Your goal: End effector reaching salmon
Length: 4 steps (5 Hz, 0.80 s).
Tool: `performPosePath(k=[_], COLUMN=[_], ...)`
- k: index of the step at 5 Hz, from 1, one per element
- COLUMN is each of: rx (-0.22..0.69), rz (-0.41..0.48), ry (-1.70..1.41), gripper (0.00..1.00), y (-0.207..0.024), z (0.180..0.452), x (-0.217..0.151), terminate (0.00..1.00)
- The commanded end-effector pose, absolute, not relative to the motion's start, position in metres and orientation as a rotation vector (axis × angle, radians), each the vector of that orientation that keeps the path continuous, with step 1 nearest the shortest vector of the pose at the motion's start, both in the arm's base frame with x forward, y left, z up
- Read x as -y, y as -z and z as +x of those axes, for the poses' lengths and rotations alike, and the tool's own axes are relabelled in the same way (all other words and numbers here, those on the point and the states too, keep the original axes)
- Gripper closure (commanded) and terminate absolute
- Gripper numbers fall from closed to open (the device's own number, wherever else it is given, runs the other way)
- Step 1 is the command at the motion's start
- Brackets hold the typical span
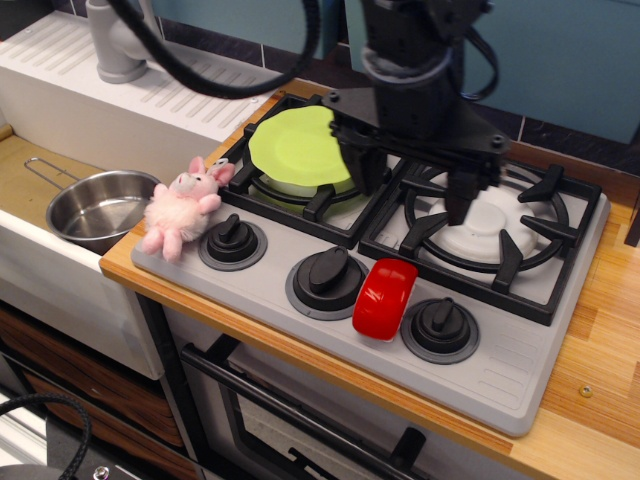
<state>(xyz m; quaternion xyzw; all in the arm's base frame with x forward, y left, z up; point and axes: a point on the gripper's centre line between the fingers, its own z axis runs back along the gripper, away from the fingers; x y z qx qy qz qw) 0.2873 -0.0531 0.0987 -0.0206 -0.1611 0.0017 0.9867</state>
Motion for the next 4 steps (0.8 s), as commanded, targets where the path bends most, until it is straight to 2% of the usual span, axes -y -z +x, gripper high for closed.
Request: performPosePath(k=[1, 4], rx=[0.360, 0.373], rz=[-0.022, 0.006], ry=[-0.010, -0.056], gripper=[0.00, 0.00], y=[-0.100, -0.089], z=[0.285, 0.273], x=[0.049, 0.072], terminate=[0.00, 0.00])
